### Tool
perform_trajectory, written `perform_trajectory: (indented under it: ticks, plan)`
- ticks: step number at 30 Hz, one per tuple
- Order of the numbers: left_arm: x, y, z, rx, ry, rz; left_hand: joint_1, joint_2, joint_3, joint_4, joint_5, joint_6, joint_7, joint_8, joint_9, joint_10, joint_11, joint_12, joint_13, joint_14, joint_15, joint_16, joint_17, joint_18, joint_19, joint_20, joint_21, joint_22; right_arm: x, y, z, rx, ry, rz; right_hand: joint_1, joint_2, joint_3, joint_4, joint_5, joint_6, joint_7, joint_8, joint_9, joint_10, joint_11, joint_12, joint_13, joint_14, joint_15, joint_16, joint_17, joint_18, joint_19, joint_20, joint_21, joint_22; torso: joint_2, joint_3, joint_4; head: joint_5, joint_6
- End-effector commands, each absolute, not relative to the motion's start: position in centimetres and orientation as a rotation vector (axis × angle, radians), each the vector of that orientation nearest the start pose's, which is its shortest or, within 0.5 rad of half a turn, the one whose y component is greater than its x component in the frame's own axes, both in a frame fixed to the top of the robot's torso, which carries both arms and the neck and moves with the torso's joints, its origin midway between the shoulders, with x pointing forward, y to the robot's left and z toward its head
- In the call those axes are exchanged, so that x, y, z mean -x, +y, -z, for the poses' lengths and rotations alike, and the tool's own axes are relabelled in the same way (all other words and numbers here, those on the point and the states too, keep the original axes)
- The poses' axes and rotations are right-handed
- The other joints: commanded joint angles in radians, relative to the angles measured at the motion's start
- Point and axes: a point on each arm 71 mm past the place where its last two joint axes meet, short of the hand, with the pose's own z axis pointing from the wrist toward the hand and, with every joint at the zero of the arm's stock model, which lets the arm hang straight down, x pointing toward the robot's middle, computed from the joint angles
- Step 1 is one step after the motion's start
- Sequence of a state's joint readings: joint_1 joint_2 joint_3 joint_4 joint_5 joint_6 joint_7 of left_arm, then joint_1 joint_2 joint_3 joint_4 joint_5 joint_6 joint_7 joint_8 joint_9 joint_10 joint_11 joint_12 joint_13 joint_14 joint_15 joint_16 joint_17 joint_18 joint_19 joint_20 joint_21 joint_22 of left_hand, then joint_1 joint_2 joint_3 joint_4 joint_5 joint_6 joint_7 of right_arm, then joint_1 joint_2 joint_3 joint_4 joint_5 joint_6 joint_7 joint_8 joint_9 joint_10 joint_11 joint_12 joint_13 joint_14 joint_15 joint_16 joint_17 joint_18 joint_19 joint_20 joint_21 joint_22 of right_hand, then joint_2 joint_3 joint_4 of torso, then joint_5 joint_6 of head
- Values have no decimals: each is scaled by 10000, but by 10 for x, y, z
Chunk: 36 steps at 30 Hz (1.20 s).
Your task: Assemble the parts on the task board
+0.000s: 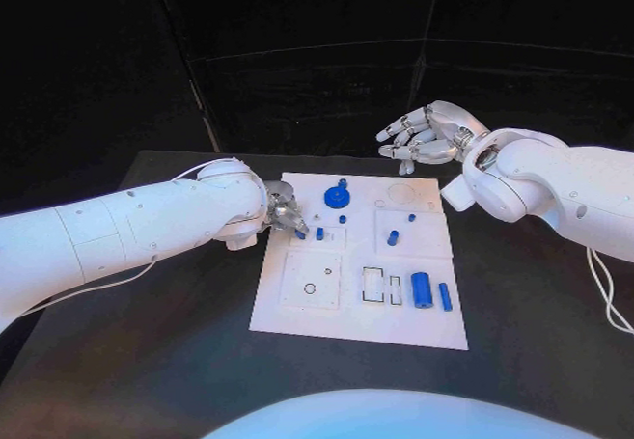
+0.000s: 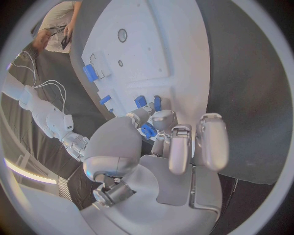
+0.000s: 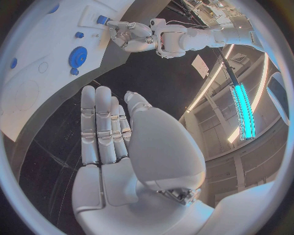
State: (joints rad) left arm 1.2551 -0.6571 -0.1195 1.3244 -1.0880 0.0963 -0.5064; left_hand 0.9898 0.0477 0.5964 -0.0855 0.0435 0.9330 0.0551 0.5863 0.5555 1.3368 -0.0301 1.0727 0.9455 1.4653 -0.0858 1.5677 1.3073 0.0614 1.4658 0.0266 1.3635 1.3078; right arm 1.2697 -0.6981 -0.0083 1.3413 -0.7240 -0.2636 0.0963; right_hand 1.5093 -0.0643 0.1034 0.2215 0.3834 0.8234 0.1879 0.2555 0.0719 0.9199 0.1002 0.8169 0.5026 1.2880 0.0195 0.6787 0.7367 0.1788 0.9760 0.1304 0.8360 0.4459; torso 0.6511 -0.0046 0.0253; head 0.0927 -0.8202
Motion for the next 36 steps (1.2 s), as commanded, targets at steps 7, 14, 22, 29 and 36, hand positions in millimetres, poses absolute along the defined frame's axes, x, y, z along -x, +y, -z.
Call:
perform_trajectory:
  ticks: [7,14,22,29,36]
  plan:
    - [-505,181,244,1478,23364,3483,3,-20,268,-290,38,293,-230,51,3,21,-76,-31,-26,1055,-57,31,2635,-35,192,-87,68,254,-533,-177,150,-4165,16731,-11417,0,-20,74,-5,47,-60,-8,37,0,-73,-17,37,-15,-53,19,13,-12,33,-60,-15,-41,-7,-1,-7,-1,-4,14]
    - [-505,181,244,1503,23335,3479,-177,-142,147,-218,36,349,-237,67,-1,48,-81,-51,-63,1055,-68,31,2635,-37,196,-101,72,263,-533,-177,150,-4162,16725,-11421,5,-28,82,-8,46,-68,-6,43,-1,-82,-15,42,-22,-60,20,15,-19,33,-64,-14,-42,-7,2,-1,-8,-9,2]
    - [-507,181,244,1534,23321,3439,-839,-597,-582,150,35,559,-286,73,-56,253,-119,354,429,1055,-100,31,2635,-42,207,-129,89,295,-533,-177,150,-4157,16720,-11429,1,-31,82,-5,44,-71,-5,45,-1,-86,-13,43,-24,-63,21,15,-21,33,-66,-14,-43,-6,2,3,-5,-37,-5]
    - [-508,180,244,1532,23330,3411,-975,-653,-865,276,34,622,-302,42,-103,263,-137,389,472,1055,-119,31,2635,-49,219,-148,110,327,-533,-176,150,-4143,16713,-11448,1,-31,82,-5,44,-71,-5,45,-1,-86,-13,43,-24,-63,21,15,-21,33,-66,-14,-43,-6,1,8,-9,-53,-13]
    - [-509,180,244,1566,23301,3388,-1029,-676,-1035,339,34,658,-310,22,-132,264,-143,396,482,1055,-127,31,2635,-51,221,-158,113,335,-533,-176,150,-4142,16718,-11447,-14,-37,83,5,40,-82,-1,50,-3,-96,-8,48,-31,-71,26,16,-28,31,-71,-11,-46,-7,0,0,-3,-71,-13]
